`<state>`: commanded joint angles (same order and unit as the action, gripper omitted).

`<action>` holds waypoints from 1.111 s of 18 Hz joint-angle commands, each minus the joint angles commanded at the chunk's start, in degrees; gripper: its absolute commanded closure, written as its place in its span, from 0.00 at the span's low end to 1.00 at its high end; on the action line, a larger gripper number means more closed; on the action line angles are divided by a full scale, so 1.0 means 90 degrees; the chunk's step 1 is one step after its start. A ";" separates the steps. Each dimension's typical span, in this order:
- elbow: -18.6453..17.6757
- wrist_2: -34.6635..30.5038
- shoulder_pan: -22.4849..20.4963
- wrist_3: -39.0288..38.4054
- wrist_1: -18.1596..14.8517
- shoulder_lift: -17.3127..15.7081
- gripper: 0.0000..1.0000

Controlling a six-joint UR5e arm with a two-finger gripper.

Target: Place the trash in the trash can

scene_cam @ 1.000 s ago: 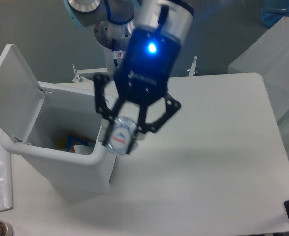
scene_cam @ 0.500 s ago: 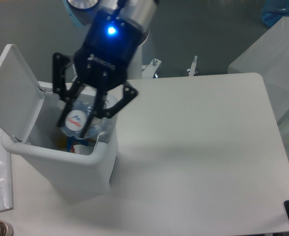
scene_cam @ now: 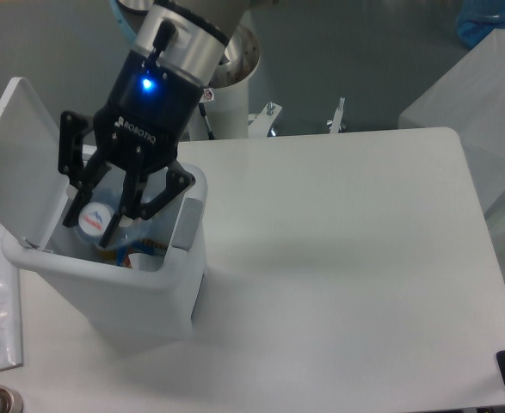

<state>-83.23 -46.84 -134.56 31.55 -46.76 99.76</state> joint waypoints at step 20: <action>0.0253 -0.0088 -0.2079 0.0673 -0.0146 0.1043 0.00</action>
<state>-80.95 -47.63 -153.27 37.61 -48.07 109.15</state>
